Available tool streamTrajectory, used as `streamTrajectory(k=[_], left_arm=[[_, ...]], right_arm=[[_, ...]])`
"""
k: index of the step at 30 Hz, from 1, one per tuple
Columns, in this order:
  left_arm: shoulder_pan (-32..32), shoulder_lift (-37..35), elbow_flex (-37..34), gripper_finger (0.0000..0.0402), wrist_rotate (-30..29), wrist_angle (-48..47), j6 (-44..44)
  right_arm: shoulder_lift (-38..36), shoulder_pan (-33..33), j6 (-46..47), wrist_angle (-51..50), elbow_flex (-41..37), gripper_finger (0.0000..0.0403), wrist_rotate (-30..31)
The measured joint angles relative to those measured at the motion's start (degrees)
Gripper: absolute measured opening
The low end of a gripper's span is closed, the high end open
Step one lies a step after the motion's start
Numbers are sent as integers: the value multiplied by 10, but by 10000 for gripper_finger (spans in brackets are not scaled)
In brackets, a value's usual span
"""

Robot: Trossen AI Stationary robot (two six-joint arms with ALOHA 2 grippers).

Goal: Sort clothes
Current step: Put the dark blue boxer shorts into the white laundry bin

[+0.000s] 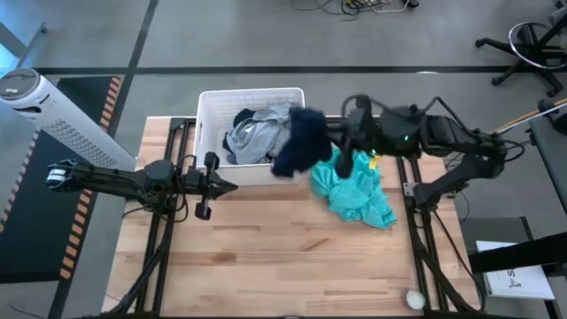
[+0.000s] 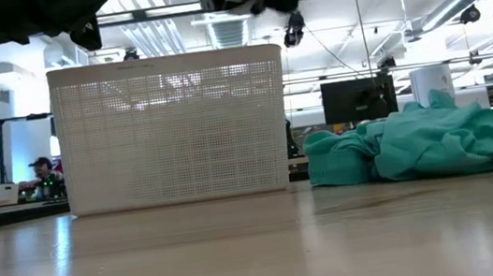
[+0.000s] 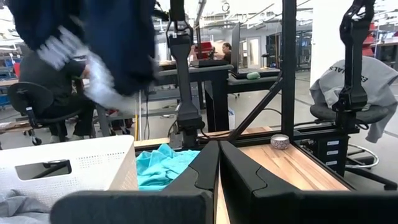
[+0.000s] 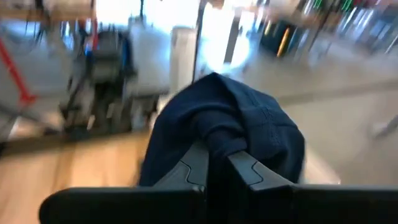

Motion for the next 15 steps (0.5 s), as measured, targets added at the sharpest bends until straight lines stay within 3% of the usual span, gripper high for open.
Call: streamTrajectory(k=[4,13,15], left_arm=[[0,0,0,0,0,3,0],[0,0,0,0,-4,3,0],[0,0,0,0,-4,3,0]], right_arm=[[62,-41,-69,49,80,2,-7],[252,-166,-59,-4,263,2,-157],[282,-187,-46,-1,270,2,-188]])
